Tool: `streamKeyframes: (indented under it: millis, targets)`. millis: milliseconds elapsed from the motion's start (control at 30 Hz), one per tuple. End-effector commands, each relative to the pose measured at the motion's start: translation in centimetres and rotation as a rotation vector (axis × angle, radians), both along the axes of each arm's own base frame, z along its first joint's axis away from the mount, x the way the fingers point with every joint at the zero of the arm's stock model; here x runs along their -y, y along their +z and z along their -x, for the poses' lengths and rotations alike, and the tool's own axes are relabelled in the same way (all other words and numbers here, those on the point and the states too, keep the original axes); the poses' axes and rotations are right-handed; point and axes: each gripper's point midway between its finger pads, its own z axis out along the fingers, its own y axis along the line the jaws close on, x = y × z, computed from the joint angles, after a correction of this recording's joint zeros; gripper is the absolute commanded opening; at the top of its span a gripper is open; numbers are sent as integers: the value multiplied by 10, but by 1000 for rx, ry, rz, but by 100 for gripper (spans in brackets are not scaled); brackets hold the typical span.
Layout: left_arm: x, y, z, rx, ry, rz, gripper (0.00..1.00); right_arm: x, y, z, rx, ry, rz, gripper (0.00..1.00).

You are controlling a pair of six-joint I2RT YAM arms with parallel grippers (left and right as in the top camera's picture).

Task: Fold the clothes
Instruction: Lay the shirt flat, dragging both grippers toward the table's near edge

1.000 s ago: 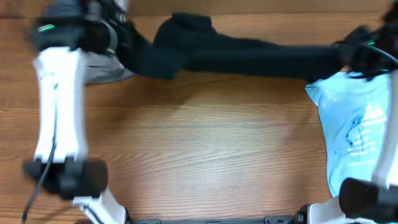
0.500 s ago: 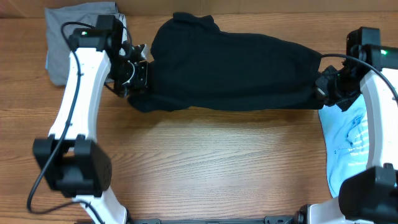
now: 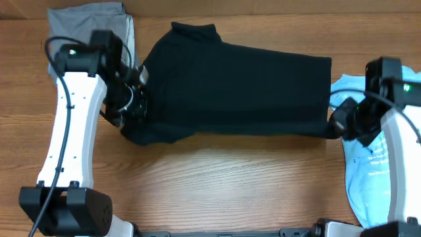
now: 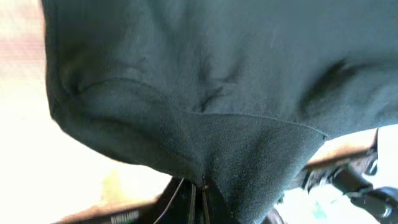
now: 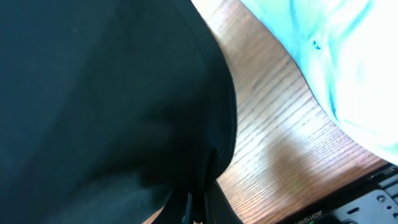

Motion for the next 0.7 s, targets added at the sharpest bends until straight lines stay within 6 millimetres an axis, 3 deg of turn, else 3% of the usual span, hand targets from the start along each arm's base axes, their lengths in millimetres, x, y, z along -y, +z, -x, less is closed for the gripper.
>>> streamKeyframes:
  millis: [0,200,433,567,667]
  targets:
    - [-1,-21,26,-93,10,-19,4,1,-2,13,30,-25,20,5]
    - [-2,-41,58,-125,99,-24,4,1,-15,17,6,-82,14,4]
    - [-3,-30,83,-58,205,-23,4,1,-19,21,-11,-146,13,4]
    - [-3,-27,104,-31,268,-19,4,0,-38,37,-60,-158,14,4]
    - [-4,-32,116,-38,274,-20,11,-1,-49,43,-59,-183,11,4]
